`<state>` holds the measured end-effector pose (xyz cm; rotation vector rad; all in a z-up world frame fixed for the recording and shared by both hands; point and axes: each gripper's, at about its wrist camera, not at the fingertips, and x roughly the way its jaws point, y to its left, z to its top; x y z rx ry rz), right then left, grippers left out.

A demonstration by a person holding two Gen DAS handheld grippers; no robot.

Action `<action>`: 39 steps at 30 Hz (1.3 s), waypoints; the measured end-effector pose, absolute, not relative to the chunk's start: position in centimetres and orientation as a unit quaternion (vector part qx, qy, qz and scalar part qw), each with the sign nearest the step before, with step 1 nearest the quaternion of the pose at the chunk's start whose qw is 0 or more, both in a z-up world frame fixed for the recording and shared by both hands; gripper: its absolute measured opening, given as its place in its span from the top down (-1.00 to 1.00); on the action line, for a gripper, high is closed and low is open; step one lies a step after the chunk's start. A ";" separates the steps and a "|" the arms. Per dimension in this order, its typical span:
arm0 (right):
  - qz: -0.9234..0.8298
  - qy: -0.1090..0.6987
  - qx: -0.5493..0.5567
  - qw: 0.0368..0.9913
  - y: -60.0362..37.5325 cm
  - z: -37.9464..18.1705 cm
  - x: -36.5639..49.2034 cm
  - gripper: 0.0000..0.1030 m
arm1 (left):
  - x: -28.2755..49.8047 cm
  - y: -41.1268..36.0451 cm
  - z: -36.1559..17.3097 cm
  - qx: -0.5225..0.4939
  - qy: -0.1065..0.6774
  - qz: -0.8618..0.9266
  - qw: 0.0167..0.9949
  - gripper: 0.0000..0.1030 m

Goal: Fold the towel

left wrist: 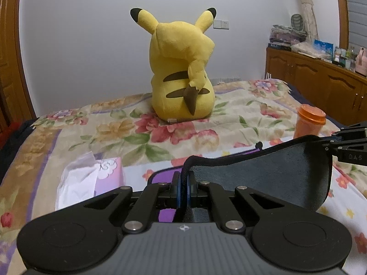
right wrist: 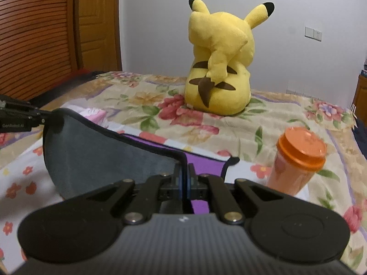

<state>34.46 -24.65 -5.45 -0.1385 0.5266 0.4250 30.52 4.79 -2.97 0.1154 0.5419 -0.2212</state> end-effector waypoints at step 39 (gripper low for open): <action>0.167 0.241 -0.089 0.952 -23.4 -10.9 43.8 0.92 | 40.1 3.7 -9.5 0.040 0.266 -0.036 0.962 0.84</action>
